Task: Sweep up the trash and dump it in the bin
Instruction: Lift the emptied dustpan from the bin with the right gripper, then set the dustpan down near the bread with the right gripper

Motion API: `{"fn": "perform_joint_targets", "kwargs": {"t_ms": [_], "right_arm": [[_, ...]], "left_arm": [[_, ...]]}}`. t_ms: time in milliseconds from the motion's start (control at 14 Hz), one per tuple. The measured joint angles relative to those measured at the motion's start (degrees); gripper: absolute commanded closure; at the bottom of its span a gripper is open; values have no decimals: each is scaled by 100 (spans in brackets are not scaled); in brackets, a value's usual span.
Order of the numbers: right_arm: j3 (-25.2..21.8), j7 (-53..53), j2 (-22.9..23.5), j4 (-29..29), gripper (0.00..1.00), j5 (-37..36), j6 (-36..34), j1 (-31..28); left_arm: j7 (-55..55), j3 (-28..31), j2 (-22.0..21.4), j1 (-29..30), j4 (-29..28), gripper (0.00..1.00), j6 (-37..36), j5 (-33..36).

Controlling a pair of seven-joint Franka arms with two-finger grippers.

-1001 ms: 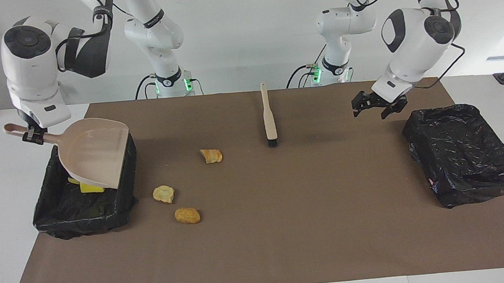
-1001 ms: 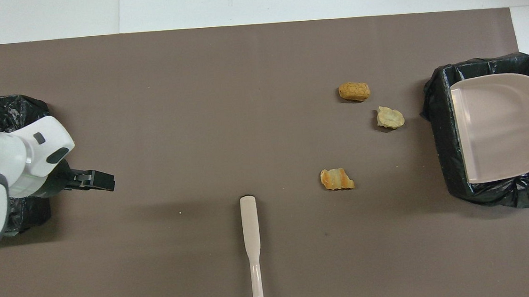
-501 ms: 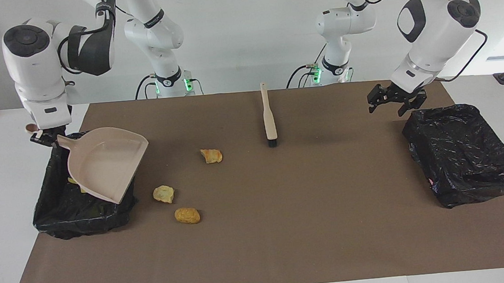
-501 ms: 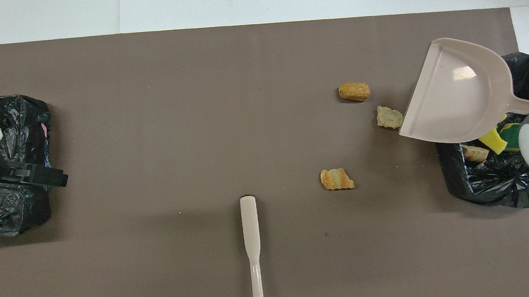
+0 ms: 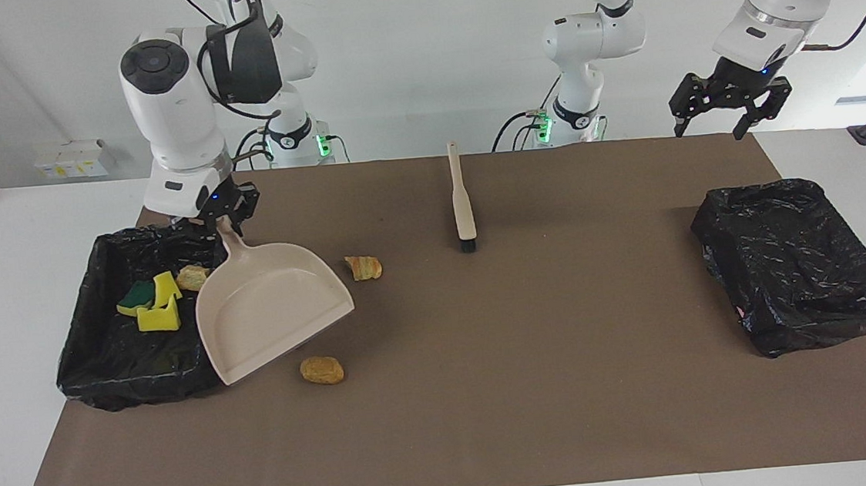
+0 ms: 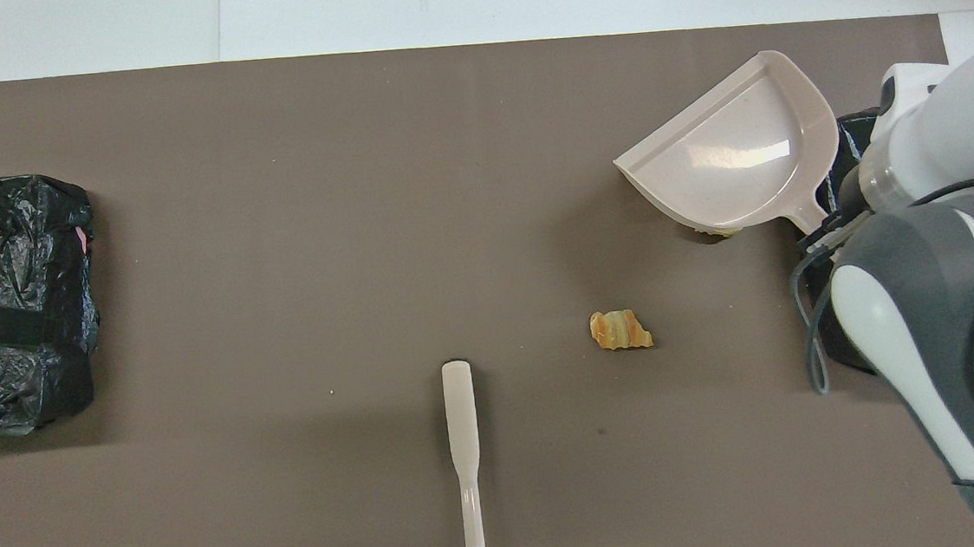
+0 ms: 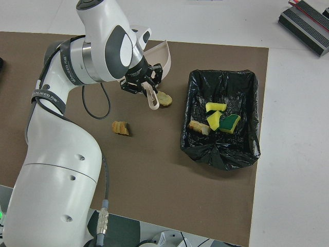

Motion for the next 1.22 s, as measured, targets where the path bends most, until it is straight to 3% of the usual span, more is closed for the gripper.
{"fn": "perform_joint_targets", "kwargs": {"t_ms": [429, 858, 1073, 1144, 1216], "right_arm": [[32, 3010, 615, 177, 100, 271, 209, 1685], [25, 5325, 2320, 1502, 100, 441, 944, 2653], [-33, 5831, 3285, 2292, 100, 432, 1346, 3107], [-61, 5876, 3539, 2464, 84, 414, 1488, 3184], [-68, 5913, 3696, 2599, 1, 378, 1524, 3211]], "left_arm": [[-277, -74, 4, -18, 224, 0, -8, 109], [-298, -80, 4, -18, 225, 0, -8, 109], [-316, -61, 5, -15, 225, 0, -8, 109], [-320, -61, 5, -15, 225, 0, -8, 109], [-322, -61, 4, -15, 225, 0, -7, 109]]}}
